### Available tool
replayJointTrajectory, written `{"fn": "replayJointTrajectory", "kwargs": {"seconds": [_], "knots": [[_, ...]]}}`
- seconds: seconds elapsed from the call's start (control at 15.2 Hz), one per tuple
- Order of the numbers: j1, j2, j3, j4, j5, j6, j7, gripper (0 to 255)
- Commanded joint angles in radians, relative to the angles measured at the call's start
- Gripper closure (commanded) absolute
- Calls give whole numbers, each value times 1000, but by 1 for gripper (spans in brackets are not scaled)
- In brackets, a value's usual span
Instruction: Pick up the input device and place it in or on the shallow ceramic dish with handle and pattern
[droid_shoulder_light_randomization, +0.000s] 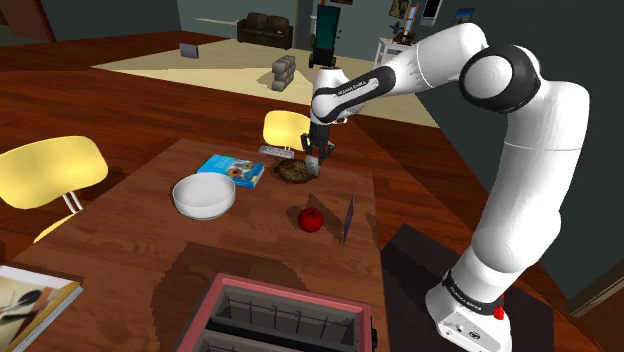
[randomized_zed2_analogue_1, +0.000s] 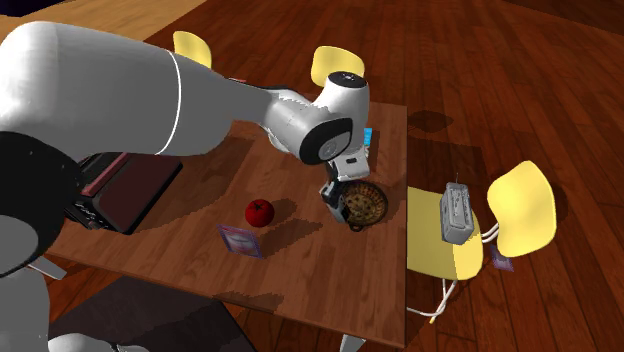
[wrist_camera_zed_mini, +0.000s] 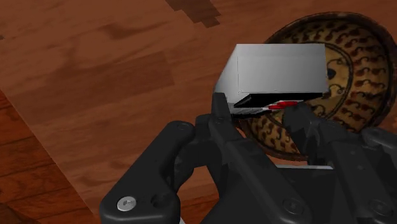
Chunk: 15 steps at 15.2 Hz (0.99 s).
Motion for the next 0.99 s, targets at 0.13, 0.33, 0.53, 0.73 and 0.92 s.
{"fn": "replayJointTrajectory", "kwargs": {"seconds": [0.13, 0.33, 0.53, 0.73, 0.92], "knots": [[26, 146, -1, 229, -19, -85, 23, 255], [50, 274, -3, 438, -31, -167, 35, 255], [55, 306, -5, 464, -34, -161, 37, 255], [55, 322, -7, 449, -37, -130, 39, 255], [56, 339, -9, 436, -39, -99, 41, 255]]}}
